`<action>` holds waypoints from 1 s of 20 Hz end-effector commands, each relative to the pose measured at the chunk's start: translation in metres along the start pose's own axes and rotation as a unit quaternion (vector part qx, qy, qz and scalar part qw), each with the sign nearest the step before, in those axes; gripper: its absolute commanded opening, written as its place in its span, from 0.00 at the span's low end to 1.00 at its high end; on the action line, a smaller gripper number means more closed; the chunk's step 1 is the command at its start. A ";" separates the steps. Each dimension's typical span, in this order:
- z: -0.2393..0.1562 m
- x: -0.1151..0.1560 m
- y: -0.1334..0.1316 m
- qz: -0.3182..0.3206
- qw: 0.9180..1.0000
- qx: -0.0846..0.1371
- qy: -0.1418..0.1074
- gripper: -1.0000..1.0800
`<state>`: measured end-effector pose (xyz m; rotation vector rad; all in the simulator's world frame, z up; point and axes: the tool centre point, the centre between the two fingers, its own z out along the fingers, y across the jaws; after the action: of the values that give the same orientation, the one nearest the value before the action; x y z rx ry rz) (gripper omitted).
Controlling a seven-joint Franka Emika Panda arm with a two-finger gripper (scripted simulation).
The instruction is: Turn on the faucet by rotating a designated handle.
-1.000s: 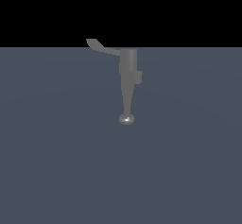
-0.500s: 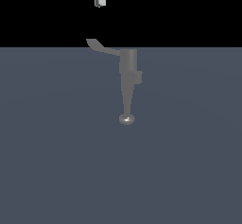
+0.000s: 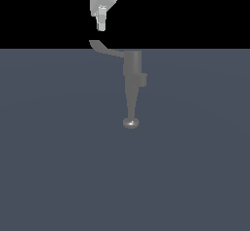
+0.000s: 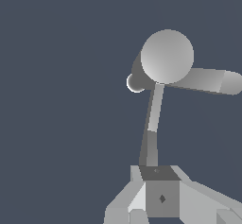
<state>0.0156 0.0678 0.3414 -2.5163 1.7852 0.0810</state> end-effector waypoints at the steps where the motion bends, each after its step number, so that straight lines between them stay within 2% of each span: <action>1: 0.011 0.000 -0.010 0.028 1.000 -0.002 0.009 0.00; 10: 0.037 -0.001 -0.030 0.091 0.995 -0.004 0.032 0.00; 20: 0.043 -0.002 -0.035 0.106 0.994 -0.003 0.038 0.00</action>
<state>0.0475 0.0843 0.2994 -2.3568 2.0771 0.0010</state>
